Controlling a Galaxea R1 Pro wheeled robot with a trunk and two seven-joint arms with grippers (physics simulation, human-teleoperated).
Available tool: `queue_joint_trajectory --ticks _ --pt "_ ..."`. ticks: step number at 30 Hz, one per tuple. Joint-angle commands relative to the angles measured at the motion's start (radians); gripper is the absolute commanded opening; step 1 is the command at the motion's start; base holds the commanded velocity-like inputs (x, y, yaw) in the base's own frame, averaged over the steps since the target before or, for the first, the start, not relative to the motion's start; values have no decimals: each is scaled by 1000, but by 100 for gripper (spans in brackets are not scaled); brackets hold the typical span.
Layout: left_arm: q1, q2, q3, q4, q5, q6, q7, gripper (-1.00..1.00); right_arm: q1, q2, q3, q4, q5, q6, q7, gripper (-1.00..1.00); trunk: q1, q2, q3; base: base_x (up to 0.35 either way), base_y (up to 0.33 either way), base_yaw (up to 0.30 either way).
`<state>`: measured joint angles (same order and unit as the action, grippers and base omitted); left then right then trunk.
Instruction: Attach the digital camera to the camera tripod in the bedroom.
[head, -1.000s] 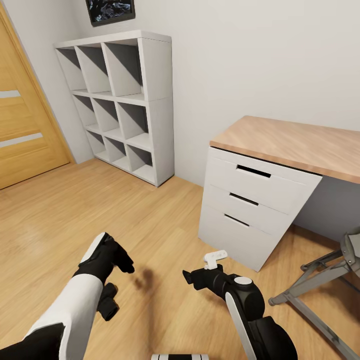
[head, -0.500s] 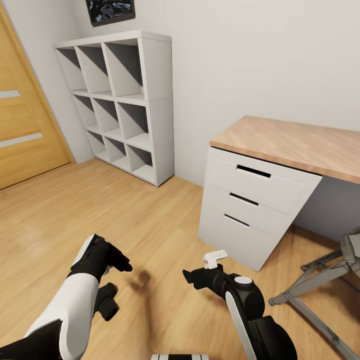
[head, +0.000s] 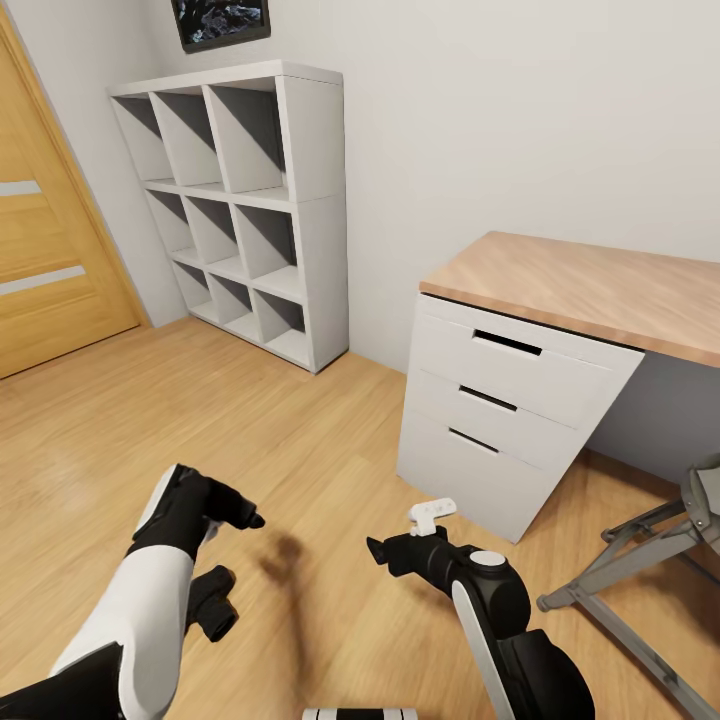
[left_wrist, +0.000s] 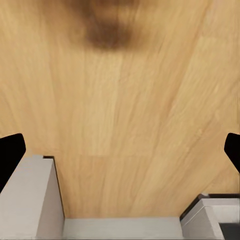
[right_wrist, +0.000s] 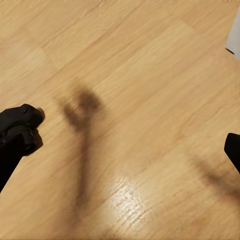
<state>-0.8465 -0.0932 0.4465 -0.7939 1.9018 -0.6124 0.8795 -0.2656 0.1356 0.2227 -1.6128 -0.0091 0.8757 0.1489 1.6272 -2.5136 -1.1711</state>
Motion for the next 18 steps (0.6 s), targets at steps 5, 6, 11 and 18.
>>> queue_joint_trajectory --ticks 5,6,11,18 --pt "4 2 21 -16 39 -3 -4 100 -1 1 1 -1 -1 5 1 100 0 0 -1 0 0 0" --pt "4 2 26 -18 45 -3 -7 100 -1 1 1 -1 -1 5 1 100 0 0 -1 0 0 0" --pt "5 2 45 -21 57 -3 -26 100 -2 1 1 -1 -1 5 1 100 0 0 -1 0 0 0" --pt "7 3 106 -10 70 -2 -110 100 -3 2 0 -1 -1 5 1 100 0 0 -2 0 0 0"
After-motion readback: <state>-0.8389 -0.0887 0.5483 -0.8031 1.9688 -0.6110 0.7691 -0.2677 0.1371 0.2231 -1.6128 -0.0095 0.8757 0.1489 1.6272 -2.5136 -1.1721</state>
